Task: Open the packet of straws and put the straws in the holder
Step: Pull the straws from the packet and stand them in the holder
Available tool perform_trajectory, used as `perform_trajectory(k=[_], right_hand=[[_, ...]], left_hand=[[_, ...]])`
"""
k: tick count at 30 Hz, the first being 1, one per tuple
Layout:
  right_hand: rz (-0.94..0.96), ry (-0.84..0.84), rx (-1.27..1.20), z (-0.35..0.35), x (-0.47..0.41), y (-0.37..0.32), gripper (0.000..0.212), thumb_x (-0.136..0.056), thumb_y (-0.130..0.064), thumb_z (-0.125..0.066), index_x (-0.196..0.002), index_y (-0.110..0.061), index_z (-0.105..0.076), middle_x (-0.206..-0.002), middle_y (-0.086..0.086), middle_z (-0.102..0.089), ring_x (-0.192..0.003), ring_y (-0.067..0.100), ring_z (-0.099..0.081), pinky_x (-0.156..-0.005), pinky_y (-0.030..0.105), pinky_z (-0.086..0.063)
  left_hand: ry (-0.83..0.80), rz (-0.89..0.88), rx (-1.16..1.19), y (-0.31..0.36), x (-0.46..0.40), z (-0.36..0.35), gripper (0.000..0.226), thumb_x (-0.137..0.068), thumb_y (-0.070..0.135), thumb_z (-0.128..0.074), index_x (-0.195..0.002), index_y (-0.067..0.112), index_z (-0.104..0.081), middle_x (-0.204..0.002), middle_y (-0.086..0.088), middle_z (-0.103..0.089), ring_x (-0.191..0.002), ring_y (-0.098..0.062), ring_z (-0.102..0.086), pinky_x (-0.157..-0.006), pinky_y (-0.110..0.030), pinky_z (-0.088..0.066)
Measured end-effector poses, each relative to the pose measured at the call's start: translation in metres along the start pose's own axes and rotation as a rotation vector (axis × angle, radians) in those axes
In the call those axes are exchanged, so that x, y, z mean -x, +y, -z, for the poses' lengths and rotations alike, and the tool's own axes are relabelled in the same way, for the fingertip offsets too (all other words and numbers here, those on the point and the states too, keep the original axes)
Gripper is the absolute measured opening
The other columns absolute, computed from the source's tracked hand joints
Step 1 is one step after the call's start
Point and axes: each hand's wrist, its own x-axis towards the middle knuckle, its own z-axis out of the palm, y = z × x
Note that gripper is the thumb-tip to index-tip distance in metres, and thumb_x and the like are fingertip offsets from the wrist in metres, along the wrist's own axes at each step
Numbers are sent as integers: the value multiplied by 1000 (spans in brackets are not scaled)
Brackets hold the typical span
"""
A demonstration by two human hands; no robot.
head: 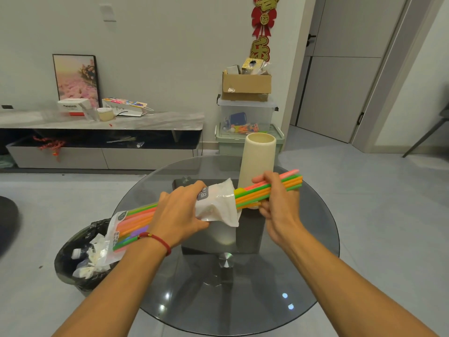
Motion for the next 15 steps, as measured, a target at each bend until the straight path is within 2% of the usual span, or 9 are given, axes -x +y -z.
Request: perform_trajectory(k=[2, 3, 5, 7, 9, 10, 12, 15], right_hand=[[13, -110, 37, -2, 3, 2, 27, -93, -33, -73, -78, -10, -71, -62, 5, -60, -39, 7, -42, -35, 18, -30], [22, -114, 58, -4, 3, 1, 26, -93, -33, -74, -79, -11, -70, -61, 5, -59, -39, 8, -43, -36, 18, -31], [47, -65, 80, -6, 2, -1, 19, -90, -24, -75, -79, -10, -69, -57, 4, -58, -39, 9, -46, -37, 18, -34], [67, -11, 121, -8, 3, -4, 16, -83, -23, -74, -73, -11, -68, -61, 5, -63, -47, 14, -57, -40, 20, -42], [94, 49, 197, -8, 3, -8, 26, -73, -35, -72, -72, -9, -73, -77, 7, -75, -71, 18, -72, -55, 28, -55], [115, 82, 210, -7, 1, -12, 35, -68, -40, -69, -73, -6, -75, -85, 10, -78, -79, 20, -74, -63, 34, -58], [149, 110, 201, -8, -7, -28, 35, -74, -40, -65, -72, -7, -76, -92, 14, -77, -82, 19, -72, -72, 40, -58], [222, 10, 162, -13, -21, -60, 34, -90, -35, -59, -68, -15, -76, -77, 0, -76, -69, 5, -69, -66, 26, -55]], left_hand=[[13, -1, 7, 0, 1, 0, 49, -67, 35, -81, -103, 28, -49, -97, 7, -64, -89, -21, -57, -86, -43, -44], [20, -2, 17, 0, 1, 0, 49, -66, 35, -82, -103, 28, -50, -96, 7, -63, -88, -21, -57, -85, -43, -44], [47, -13, 31, 2, 0, 0, 49, -65, 34, -82, -102, 28, -50, -94, 7, -63, -87, -21, -57, -83, -42, -43], [53, -18, 16, 4, 0, -1, 49, -66, 34, -81, -103, 28, -50, -95, 7, -64, -87, -22, -57, -83, -42, -44], [43, -15, 15, 6, 0, -2, 50, -66, 35, -82, -104, 28, -50, -98, 6, -65, -90, -21, -58, -86, -43, -44], [46, -15, 23, 6, 0, -3, 51, -66, 35, -82, -104, 28, -49, -98, 7, -64, -91, -21, -59, -86, -42, -44], [80, -20, 48, 5, -1, -2, 53, -64, 37, -81, -105, 31, -49, -97, 9, -63, -90, -20, -58, -80, -39, -41], [152, -25, 107, 6, -6, 4, 63, -59, 45, -78, -111, 33, -46, -99, 10, -61, -91, -18, -56, -77, -39, -40]])
